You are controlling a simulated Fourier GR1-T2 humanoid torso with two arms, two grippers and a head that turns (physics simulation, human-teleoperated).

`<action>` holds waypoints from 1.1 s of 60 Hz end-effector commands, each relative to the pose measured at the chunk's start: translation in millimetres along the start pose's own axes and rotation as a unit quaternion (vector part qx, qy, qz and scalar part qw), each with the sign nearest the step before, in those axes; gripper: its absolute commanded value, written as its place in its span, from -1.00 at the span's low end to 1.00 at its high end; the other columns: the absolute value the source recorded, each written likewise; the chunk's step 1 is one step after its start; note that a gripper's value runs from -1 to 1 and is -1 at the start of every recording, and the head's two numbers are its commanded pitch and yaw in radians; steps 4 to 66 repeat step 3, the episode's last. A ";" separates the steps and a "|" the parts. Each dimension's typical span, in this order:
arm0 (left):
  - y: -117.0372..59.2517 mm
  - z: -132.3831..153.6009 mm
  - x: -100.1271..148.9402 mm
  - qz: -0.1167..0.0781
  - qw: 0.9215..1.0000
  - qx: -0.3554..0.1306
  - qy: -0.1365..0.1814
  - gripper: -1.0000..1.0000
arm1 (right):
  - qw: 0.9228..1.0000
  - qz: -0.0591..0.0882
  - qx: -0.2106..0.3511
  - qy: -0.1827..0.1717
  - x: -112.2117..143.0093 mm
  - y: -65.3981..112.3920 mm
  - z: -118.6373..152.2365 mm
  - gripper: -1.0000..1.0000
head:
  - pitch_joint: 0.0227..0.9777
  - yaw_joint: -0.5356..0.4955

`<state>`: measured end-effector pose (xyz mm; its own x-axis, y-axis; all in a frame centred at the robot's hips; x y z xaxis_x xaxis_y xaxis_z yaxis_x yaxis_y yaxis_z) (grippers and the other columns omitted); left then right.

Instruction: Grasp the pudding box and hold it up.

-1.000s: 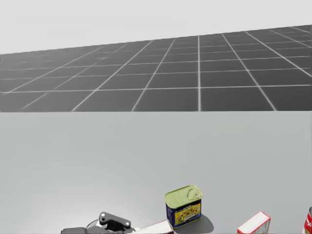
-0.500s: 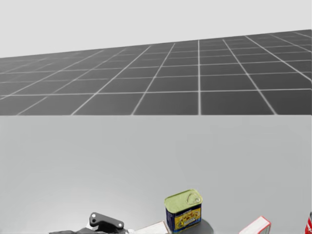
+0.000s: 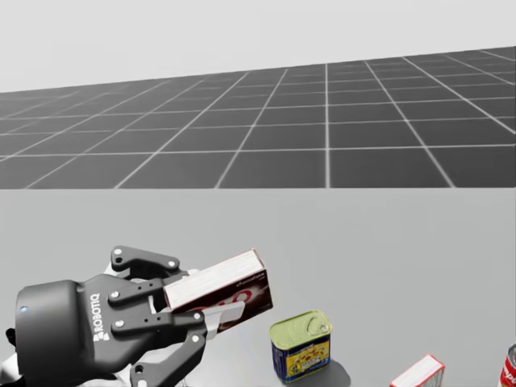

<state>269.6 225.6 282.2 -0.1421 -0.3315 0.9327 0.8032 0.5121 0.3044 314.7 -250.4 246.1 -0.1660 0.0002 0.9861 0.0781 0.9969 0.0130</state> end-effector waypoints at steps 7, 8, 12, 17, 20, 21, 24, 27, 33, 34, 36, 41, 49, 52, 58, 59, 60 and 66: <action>15.2 7.2 51.1 -0.062 0.998 -0.004 -0.033 1.00 | 1.000 -0.001 -0.004 -0.003 0.5 -1.6 -0.3 -1.00 | -0.09 0.39; 15.2 7.2 51.1 -0.062 0.998 -0.004 -0.033 1.00 | 1.000 -0.001 -0.004 -0.003 0.5 -1.6 -0.3 -1.00 | -0.09 0.39; 15.2 7.2 51.1 -0.062 0.998 -0.004 -0.033 1.00 | 1.000 -0.001 -0.004 -0.003 0.5 -1.6 -0.3 -1.00 | -0.09 0.39; 15.2 7.2 51.1 -0.062 0.998 -0.004 -0.033 1.00 | 1.000 -0.001 -0.004 -0.003 0.5 -1.6 -0.3 -1.00 | -0.09 0.39; 15.2 7.2 51.1 -0.062 0.998 -0.004 -0.033 1.00 | 1.000 -0.001 -0.004 -0.003 0.5 -1.6 -0.3 -1.00 | -0.09 0.39; 15.2 7.2 51.1 -0.062 0.998 -0.004 -0.033 1.00 | 1.000 -0.001 -0.004 -0.003 0.5 -1.6 -0.3 -1.00 | -0.09 0.39; 15.2 7.2 51.1 -0.062 0.998 -0.004 -0.033 1.00 | 1.000 -0.001 -0.004 -0.003 0.5 -1.6 -0.3 -1.00 | -0.09 0.39; 15.2 7.2 51.1 -0.062 0.998 -0.004 -0.033 1.00 | 1.000 -0.001 -0.004 -0.003 0.5 -1.6 -0.3 -1.00 | -0.09 0.39; 15.2 7.2 51.1 -0.062 0.998 -0.004 -0.033 1.00 | 1.000 -0.001 -0.004 -0.003 0.5 -1.6 -0.3 -1.00 | -0.09 0.39; 15.2 7.2 51.1 -0.062 0.998 -0.004 -0.033 1.00 | 1.000 -0.001 -0.004 -0.003 0.5 -1.6 -0.3 -1.00 | -0.09 0.39; 15.2 7.2 51.1 -0.062 0.998 -0.004 -0.033 1.00 | 1.000 -0.001 -0.004 -0.003 0.5 -1.6 -0.3 -1.00 | -0.09 0.39; 15.2 7.2 51.1 -0.062 0.998 -0.004 -0.033 1.00 | 1.000 -0.001 -0.004 -0.003 0.5 -1.6 -0.3 -1.00 | -0.09 0.39; 15.2 7.2 51.1 -0.062 0.998 -0.004 -0.033 1.00 | 1.000 -0.001 -0.004 -0.003 0.5 -1.6 -0.3 -1.00 | -0.09 0.39; 15.2 7.2 51.1 -0.062 0.998 -0.004 -0.033 1.00 | 1.000 -0.001 -0.004 -0.003 0.5 -1.6 -0.3 -1.00 | -0.09 0.39; 15.2 7.2 51.1 -0.062 0.998 -0.004 -0.033 1.00 | 1.000 -0.001 -0.004 -0.003 0.5 -1.6 -0.3 -1.00 | -0.09 0.39; 15.2 7.2 51.1 -0.062 0.998 -0.004 -0.033 1.00 | 1.000 -0.001 -0.004 -0.003 0.5 -1.6 -0.3 -1.00 | -0.09 0.39; 15.2 7.2 51.1 -0.062 0.998 -0.004 -0.033 1.00 | 1.000 -0.001 -0.004 -0.003 0.5 -1.6 -0.3 -1.00 | -0.09 0.39; 15.2 7.2 51.1 -0.062 0.998 -0.004 -0.033 1.00 | 1.000 -0.001 -0.004 -0.003 0.5 -1.6 -0.3 -1.00 | -0.09 0.39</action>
